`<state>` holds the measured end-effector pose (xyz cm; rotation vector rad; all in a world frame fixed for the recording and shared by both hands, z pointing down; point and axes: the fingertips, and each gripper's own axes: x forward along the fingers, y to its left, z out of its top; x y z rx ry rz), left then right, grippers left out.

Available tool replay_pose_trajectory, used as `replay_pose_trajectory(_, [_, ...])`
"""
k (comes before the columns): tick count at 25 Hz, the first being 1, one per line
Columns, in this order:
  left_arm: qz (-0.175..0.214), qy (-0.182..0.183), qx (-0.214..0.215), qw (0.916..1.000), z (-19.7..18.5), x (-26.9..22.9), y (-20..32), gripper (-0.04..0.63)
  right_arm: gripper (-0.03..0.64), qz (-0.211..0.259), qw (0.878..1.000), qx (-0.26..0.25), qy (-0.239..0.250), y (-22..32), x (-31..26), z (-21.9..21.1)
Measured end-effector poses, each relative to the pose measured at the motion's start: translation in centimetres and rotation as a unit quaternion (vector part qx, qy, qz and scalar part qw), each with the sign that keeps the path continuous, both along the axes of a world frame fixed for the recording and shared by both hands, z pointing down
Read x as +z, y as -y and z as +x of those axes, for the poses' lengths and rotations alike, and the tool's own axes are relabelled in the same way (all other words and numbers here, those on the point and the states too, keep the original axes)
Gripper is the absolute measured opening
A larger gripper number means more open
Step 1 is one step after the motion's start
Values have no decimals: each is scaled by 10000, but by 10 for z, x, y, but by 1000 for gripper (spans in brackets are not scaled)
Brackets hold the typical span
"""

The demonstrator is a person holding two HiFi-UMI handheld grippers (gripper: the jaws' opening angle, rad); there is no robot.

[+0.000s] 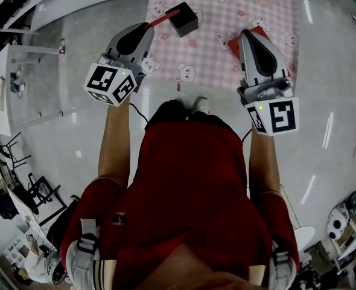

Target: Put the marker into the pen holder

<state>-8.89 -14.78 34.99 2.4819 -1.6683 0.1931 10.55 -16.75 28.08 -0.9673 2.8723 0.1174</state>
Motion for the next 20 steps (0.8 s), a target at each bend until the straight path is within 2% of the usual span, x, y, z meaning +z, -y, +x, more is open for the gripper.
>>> replay_pose_trajectory(9, [-406, 231, 329, 9984, -8, 31, 36, 48, -2, -33, 9997, 207, -90, 18, -1, -5])
replay_pose_trajectory(20, [-906, 405, 924, 9908, -31, 74, 73, 48, -2, -174, 9976, 617, -250, 39, 6, -34])
